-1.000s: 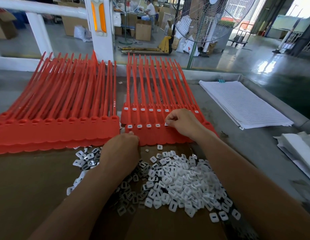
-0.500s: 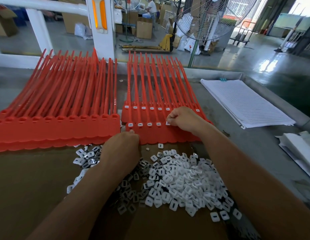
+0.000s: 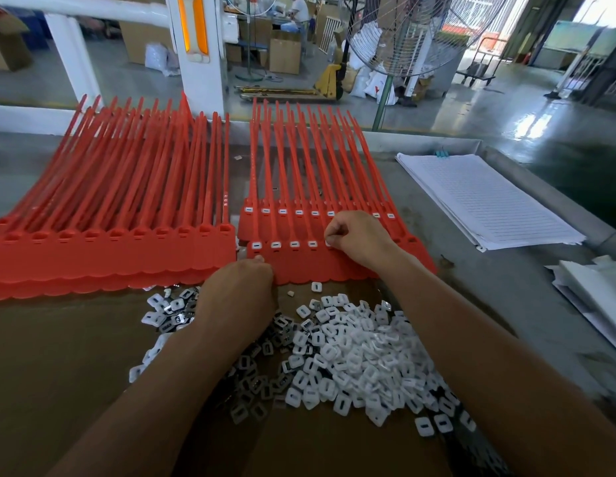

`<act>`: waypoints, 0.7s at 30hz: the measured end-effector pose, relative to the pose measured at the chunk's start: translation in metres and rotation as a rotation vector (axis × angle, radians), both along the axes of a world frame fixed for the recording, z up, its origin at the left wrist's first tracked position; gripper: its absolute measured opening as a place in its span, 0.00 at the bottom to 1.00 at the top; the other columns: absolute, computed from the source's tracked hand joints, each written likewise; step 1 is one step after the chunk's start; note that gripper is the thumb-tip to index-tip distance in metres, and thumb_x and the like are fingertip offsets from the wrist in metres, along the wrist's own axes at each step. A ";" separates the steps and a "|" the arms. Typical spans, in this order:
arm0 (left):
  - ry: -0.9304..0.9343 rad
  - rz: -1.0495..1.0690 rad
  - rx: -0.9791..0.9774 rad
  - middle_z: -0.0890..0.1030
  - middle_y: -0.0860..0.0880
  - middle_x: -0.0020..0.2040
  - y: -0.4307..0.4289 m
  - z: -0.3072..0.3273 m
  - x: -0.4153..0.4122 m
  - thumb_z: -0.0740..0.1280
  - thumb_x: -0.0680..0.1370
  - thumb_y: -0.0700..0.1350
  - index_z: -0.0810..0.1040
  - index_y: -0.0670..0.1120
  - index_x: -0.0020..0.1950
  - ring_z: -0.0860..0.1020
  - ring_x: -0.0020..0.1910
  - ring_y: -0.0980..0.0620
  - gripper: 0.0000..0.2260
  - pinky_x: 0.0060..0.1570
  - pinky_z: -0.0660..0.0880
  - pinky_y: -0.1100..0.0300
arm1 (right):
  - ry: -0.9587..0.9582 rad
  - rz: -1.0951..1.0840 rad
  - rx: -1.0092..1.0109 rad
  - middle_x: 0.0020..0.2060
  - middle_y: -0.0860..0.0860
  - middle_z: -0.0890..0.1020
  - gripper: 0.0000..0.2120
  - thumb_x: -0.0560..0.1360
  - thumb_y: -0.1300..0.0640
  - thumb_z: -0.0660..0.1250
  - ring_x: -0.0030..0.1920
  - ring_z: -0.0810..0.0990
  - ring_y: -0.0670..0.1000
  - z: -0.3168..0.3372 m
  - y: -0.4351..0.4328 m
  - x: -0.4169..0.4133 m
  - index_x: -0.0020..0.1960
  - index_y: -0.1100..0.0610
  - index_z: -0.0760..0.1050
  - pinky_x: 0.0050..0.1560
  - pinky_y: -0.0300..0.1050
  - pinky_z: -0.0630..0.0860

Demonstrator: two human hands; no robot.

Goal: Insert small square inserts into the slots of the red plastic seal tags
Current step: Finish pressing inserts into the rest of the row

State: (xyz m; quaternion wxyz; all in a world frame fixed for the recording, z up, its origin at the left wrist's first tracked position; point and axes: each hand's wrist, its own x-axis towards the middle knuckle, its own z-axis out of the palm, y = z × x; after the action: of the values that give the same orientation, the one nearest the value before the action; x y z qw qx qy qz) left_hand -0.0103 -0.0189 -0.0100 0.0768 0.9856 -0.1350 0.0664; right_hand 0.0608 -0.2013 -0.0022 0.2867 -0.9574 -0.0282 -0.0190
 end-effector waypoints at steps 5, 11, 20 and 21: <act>0.015 0.011 -0.006 0.75 0.49 0.62 0.000 0.000 0.001 0.55 0.77 0.39 0.74 0.46 0.62 0.75 0.57 0.50 0.16 0.54 0.72 0.58 | 0.090 -0.091 0.061 0.39 0.44 0.74 0.14 0.69 0.59 0.73 0.47 0.75 0.49 0.003 0.001 0.007 0.38 0.48 0.67 0.51 0.47 0.73; 0.008 0.010 -0.019 0.76 0.49 0.60 0.000 -0.001 0.001 0.55 0.77 0.40 0.74 0.46 0.61 0.76 0.56 0.50 0.15 0.52 0.72 0.58 | 0.196 -0.126 -0.027 0.41 0.49 0.76 0.10 0.67 0.58 0.74 0.38 0.70 0.47 0.014 0.008 0.018 0.45 0.56 0.76 0.44 0.42 0.67; 0.020 0.007 0.019 0.75 0.49 0.61 -0.002 0.001 -0.001 0.56 0.76 0.40 0.74 0.47 0.61 0.76 0.56 0.49 0.15 0.52 0.73 0.56 | 0.114 -0.120 0.015 0.40 0.50 0.79 0.06 0.68 0.58 0.74 0.46 0.78 0.50 0.006 0.000 0.013 0.40 0.57 0.77 0.49 0.46 0.74; 0.022 0.008 0.020 0.75 0.49 0.62 -0.001 0.001 -0.001 0.56 0.76 0.40 0.74 0.47 0.61 0.76 0.56 0.49 0.16 0.52 0.73 0.56 | 0.108 -0.117 0.029 0.39 0.48 0.77 0.08 0.68 0.57 0.74 0.46 0.77 0.50 0.005 0.000 0.012 0.37 0.53 0.74 0.48 0.46 0.74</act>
State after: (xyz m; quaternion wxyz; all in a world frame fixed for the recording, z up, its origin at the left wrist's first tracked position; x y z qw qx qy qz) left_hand -0.0111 -0.0204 -0.0088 0.0684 0.9875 -0.1308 0.0548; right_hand 0.0726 -0.2015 0.0027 0.3000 -0.9528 0.0435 0.0155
